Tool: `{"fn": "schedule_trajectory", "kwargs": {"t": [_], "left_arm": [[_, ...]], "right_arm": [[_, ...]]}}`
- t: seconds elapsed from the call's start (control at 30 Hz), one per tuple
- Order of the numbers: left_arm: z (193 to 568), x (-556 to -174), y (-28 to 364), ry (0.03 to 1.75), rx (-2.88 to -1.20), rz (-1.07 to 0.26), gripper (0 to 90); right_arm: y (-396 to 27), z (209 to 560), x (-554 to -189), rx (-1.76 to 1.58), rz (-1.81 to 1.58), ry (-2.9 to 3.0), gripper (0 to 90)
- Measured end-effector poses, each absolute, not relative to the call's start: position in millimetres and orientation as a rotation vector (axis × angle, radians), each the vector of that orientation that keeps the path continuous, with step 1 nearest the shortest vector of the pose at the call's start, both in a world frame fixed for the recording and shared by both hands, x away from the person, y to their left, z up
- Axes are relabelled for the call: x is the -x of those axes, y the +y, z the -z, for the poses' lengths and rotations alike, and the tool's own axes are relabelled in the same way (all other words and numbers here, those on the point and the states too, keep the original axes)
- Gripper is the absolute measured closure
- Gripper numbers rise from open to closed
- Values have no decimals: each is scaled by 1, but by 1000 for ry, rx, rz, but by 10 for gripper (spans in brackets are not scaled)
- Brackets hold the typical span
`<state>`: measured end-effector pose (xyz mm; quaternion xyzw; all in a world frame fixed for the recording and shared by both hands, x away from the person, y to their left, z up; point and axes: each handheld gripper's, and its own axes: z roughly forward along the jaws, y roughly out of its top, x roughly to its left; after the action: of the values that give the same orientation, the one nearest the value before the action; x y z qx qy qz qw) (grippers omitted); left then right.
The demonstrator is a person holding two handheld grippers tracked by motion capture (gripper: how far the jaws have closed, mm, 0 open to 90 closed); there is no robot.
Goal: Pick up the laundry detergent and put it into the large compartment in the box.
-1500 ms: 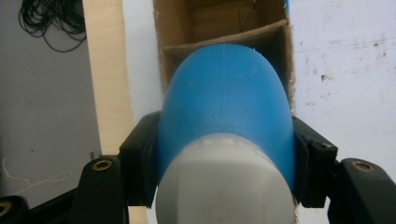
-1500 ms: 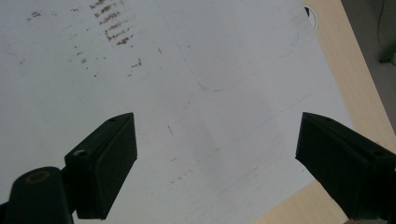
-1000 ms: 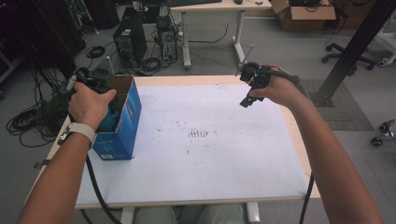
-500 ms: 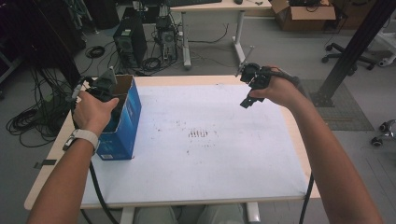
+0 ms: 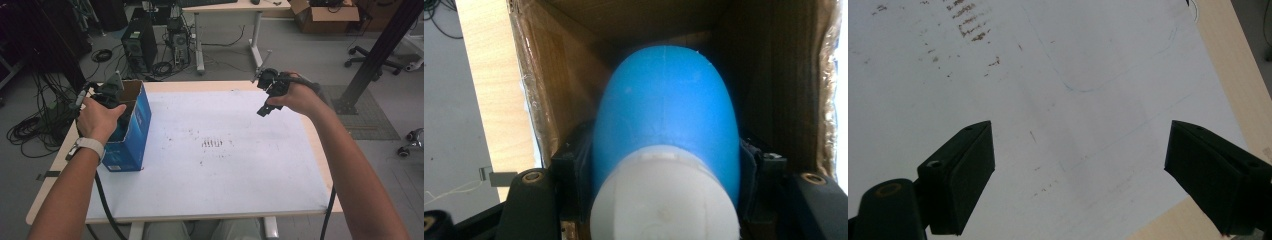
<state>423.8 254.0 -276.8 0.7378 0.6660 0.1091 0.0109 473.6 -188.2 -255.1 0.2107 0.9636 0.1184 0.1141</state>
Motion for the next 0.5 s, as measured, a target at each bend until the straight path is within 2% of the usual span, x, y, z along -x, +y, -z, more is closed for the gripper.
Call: {"fn": "schedule_trajectory", "kwargs": {"t": [0.5], "left_arm": [[277, -425, 257, 2080, -2284, -298, 342]], "right_arm": [[-187, 256, -473, -612, -341, 2829, 125]]}}
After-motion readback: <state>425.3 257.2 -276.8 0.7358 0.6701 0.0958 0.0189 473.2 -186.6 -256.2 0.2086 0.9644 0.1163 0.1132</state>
